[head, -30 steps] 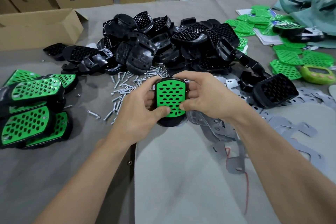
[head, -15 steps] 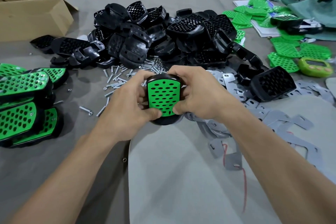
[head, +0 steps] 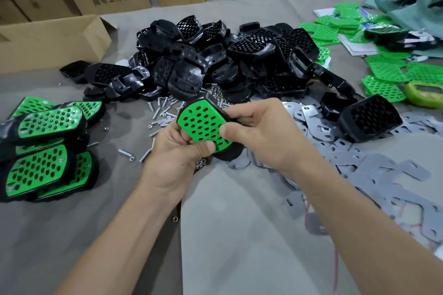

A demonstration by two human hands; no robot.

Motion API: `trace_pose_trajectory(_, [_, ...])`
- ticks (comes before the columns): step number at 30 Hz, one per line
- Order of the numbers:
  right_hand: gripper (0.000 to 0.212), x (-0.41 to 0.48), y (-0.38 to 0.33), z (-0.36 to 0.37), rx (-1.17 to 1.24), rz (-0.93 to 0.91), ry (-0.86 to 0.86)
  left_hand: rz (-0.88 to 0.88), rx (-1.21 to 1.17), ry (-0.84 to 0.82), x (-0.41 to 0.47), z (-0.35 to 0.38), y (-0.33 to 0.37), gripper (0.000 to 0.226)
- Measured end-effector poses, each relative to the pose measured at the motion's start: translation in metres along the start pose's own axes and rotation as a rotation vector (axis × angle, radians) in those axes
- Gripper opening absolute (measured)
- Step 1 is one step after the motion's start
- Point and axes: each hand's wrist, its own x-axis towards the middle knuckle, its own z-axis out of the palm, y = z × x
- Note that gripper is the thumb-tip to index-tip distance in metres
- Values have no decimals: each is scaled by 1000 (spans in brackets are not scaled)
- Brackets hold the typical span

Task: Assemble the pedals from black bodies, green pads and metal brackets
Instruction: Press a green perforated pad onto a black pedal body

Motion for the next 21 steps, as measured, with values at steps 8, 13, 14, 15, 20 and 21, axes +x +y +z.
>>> trace_pose_trajectory(8, [23,0,3,1,-260,-106,181,391,784,156,6,8,7,92])
trace_pose_trajectory(13, [26,-2,1,2,-357,-124,153,284,858,85,5,2,11,93])
trace_pose_trajectory(14, [23,-2,0,1,-282,-105,159,198,716,98,4,5,11,87])
trace_pose_trajectory(15, [19,-3,0,-1,-162,-76,161,119,556,106,4,6,11,77])
trace_pose_trajectory(20, [16,-8,-5,-6,320,22,40,-87,146,-9,3,4,20,63])
trace_pose_trajectory(21, [19,-9,-6,-5,379,37,5,-112,125,-34,2,3,23,65])
